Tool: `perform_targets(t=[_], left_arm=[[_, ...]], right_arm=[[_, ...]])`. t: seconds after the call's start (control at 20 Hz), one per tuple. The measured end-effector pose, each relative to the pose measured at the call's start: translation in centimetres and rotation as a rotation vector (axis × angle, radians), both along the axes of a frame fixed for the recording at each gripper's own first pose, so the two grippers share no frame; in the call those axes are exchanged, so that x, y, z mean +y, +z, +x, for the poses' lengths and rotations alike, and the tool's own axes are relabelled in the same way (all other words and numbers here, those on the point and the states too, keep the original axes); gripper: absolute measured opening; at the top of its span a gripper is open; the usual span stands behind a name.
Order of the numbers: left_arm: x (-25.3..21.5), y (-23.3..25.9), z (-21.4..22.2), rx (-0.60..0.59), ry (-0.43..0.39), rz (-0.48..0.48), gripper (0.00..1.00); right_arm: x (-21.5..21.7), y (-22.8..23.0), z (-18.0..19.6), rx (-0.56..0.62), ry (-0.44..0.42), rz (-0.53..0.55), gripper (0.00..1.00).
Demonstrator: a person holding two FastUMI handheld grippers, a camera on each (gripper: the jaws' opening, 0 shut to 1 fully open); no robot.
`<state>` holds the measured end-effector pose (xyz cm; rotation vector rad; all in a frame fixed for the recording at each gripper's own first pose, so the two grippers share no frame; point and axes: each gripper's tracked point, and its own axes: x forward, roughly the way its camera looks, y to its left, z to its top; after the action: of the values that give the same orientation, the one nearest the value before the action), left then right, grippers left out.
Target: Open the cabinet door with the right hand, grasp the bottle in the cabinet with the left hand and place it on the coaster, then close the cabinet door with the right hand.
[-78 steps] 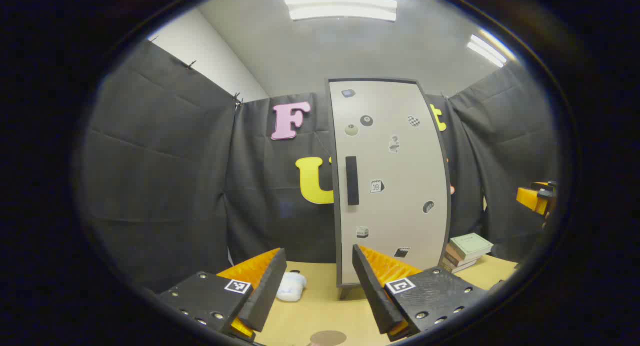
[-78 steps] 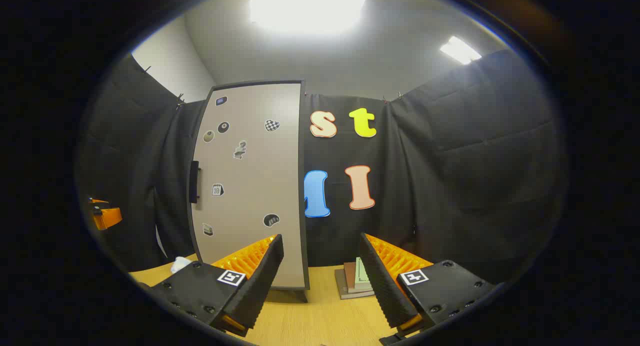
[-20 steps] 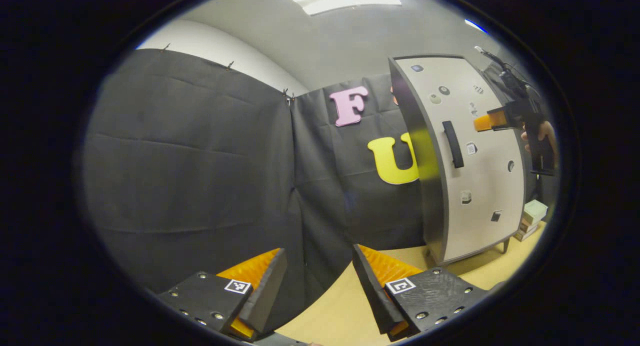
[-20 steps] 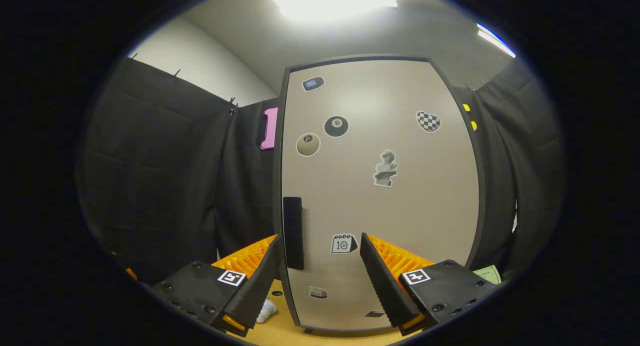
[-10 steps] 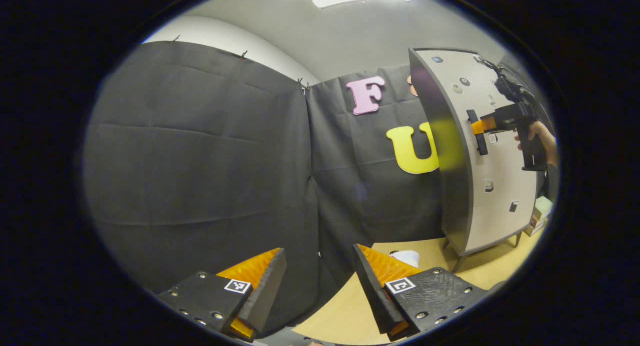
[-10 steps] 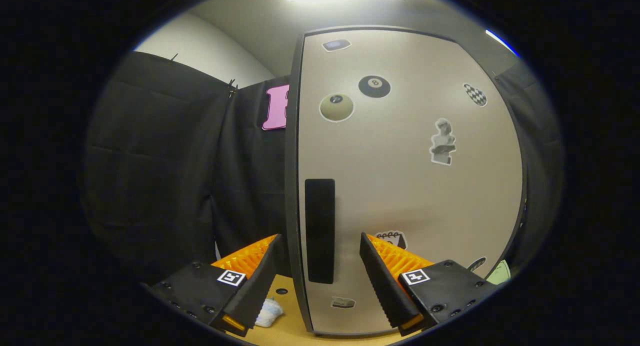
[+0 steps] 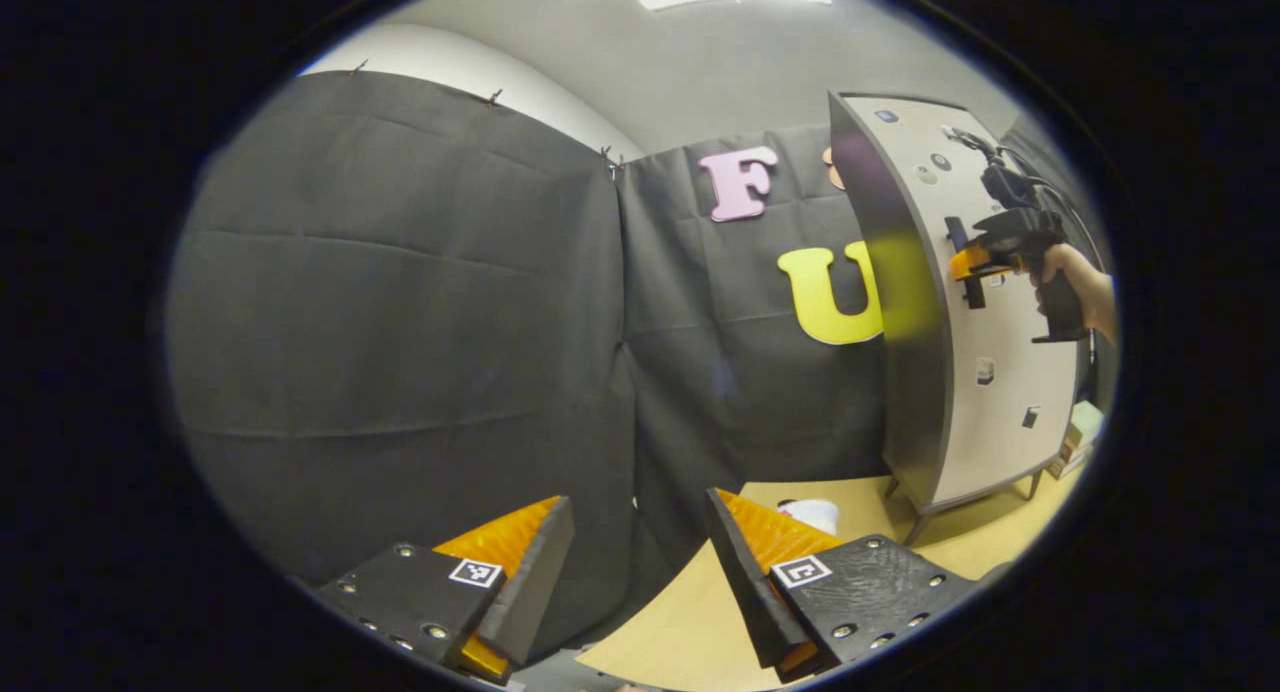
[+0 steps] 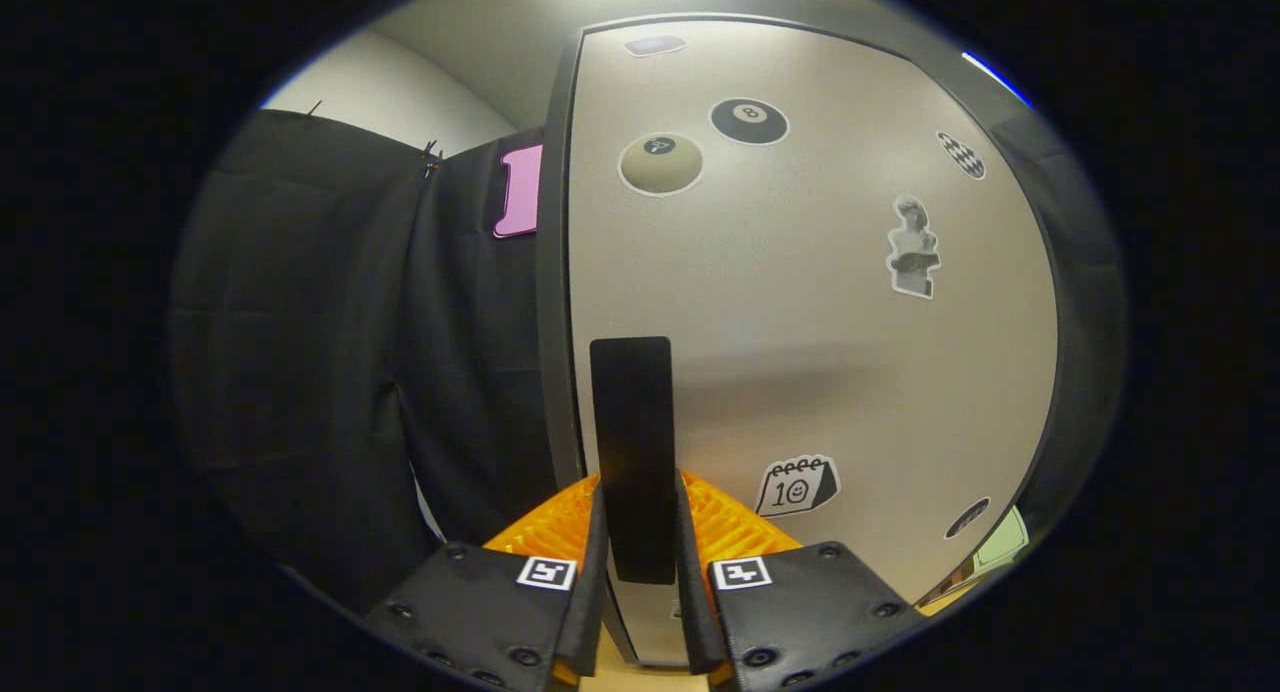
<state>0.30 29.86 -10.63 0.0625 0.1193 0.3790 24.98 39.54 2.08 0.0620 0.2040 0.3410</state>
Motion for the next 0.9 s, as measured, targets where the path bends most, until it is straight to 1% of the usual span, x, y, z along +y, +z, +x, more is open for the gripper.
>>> perform_targets(t=[0.05,0.1,0.15,0.2,0.25,0.3,0.35,0.4,0.45,0.5,0.55,0.75,0.8,0.85,0.9], left_arm=[[-0.4,-0.1,0.1,-0.002,-0.009,-0.002,0.82],[-0.7,0.1,0.4,-0.004,-0.018,-0.001,0.82],[-1.0,-0.1,0.9,-0.006,-0.026,0.001,0.82],[-1.3,-0.2,1.4,-0.007,-0.037,0.001,0.82],[-1.7,0.0,2.0,-0.008,-0.047,-0.001,0.82],[-2.0,0.1,2.6,-0.009,-0.057,-0.002,0.82],[-2.5,0.5,3.0,-0.013,-0.064,-0.002,0.82],[-3.1,1.0,3.2,-0.019,-0.071,-0.005,0.82],[-4.0,1.3,2.9,-0.027,-0.081,-0.011,0.82],[-5.1,1.7,2.6,-0.034,-0.090,-0.017,0.82],[-6.0,2.1,2.3,-0.041,-0.098,-0.020,0.82],[-10.2,2.8,2.3,-0.054,-0.130,-0.020,0.80],[-11.3,3.1,2.3,-0.056,-0.142,-0.016,0.80],[-12.4,3.3,2.1,-0.056,-0.152,-0.010,0.80],[-13.3,3.6,2.0,-0.053,-0.160,-0.003,0.80]], right_arm=[[0.0,0.0,-0.1,0.013,0.018,0.006,0.28],[0.0,0.0,0.0,0.012,0.026,0.017,0.19],[-0.1,0.0,-0.2,0.020,0.040,0.010,0.19],[-0.2,0.1,-0.3,0.015,0.050,0.005,0.16],[-0.3,-0.1,-0.5,0.018,0.062,0.002,0.19],[-0.4,-0.1,-0.7,0.024,0.074,0.011,0.16],[-0.4,-0.1,-0.8,0.033,0.090,0.018,0.19],[-0.6,-0.1,-1.0,0.039,0.105,0.024,0.19],[-0.6,0.0,-1.1,0.042,0.122,0.024,0.19],[-0.7,0.2,-1.3,0.041,0.137,0.023,0.16],[-0.9,0.2,-1.4,0.041,0.154,0.021,0.19],[-1.4,0.4,-1.2,0.055,0.223,0.051,0.19],[-1.6,0.6,-1.1,0.051,0.239,0.051,0.15],[-1.6,0.6,-1.1,0.048,0.255,0.048,0.19],[-1.8,0.7,-1.1,0.049,0.269,0.049,0.15]])
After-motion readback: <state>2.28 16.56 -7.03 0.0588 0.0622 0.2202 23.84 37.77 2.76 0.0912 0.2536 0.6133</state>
